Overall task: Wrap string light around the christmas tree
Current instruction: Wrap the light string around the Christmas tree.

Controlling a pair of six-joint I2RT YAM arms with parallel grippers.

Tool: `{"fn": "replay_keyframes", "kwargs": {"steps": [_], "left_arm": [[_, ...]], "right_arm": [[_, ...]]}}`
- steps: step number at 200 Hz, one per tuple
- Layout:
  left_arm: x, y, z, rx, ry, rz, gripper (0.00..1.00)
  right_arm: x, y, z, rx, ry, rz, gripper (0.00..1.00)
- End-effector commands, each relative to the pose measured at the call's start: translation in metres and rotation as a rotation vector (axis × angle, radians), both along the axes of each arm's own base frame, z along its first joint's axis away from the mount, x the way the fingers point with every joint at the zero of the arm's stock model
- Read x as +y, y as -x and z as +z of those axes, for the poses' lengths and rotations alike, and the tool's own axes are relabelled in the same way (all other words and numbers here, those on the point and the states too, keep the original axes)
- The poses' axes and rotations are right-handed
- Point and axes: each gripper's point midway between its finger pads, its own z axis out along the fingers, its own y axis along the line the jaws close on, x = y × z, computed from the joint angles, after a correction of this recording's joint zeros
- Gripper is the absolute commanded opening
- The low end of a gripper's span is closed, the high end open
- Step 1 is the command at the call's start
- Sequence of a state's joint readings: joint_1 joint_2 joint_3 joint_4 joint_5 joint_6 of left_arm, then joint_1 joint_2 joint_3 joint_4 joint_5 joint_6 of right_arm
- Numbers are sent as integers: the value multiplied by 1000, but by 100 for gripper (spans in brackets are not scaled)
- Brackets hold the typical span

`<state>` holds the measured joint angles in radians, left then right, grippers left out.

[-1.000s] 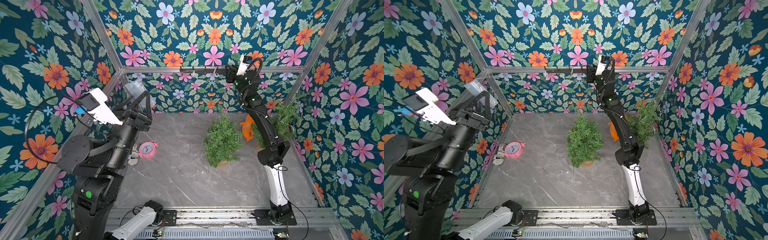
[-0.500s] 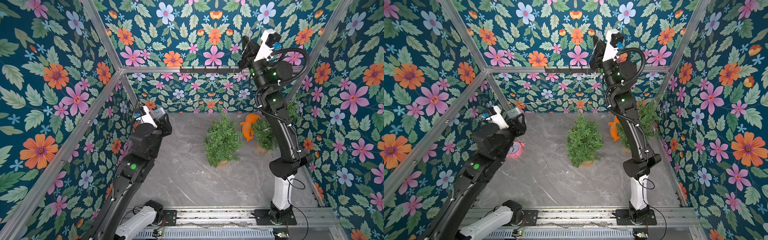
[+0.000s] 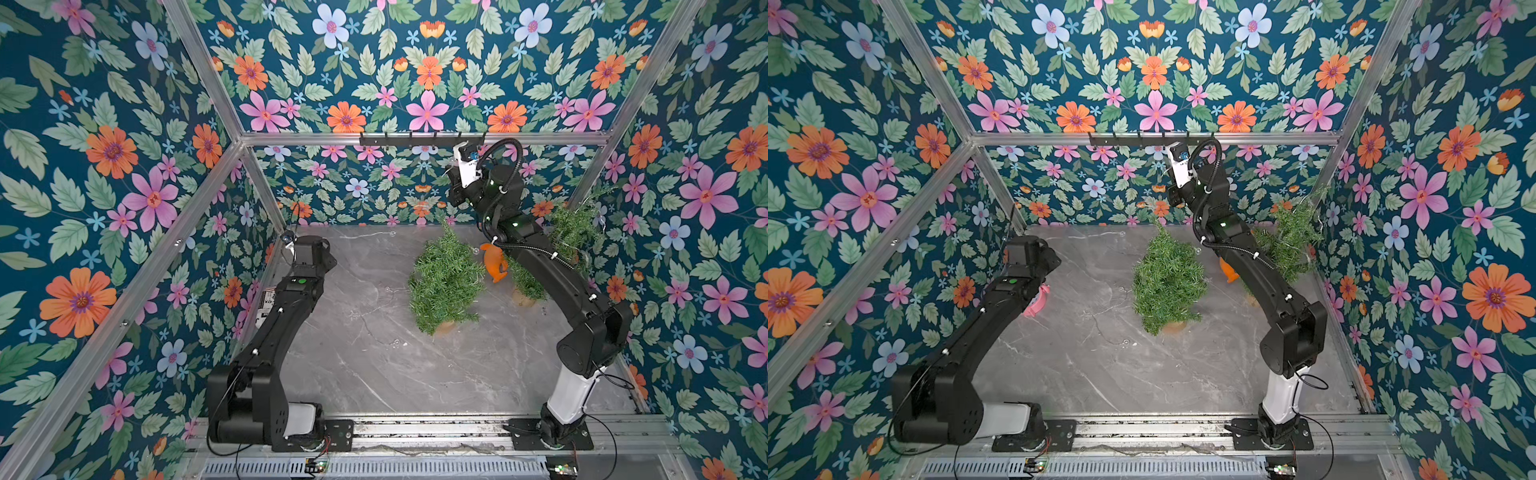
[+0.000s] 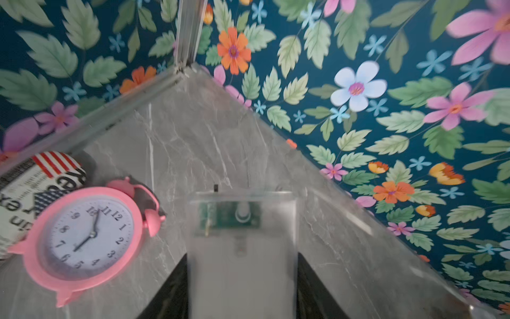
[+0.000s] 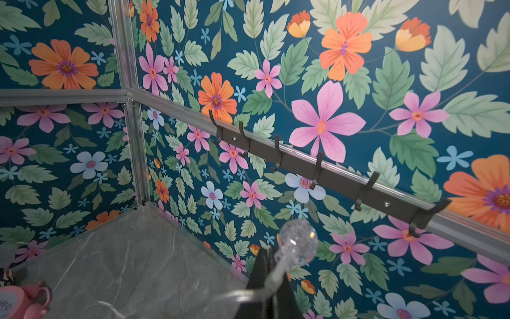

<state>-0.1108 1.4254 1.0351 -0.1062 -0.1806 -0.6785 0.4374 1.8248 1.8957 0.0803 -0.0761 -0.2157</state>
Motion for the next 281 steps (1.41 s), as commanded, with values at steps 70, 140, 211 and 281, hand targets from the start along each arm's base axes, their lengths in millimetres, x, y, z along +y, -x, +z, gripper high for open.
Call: {"fn": "replay_keyframes", "kwargs": {"steps": [70, 140, 211, 281], "left_arm": [[1, -34, -104, 151, 32, 55, 12], [-6, -11, -98, 159, 41, -7, 93], [-49, 7, 41, -140, 15, -306, 92], [-243, 17, 174, -527, -229, -1108, 82]], "right_arm": [[50, -16, -47, 67, 26, 211, 0], [56, -30, -56, 91, 10, 239, 1], [55, -28, -52, 90, 6, 265, 3], [59, -17, -44, 80, -13, 316, 7]]}}
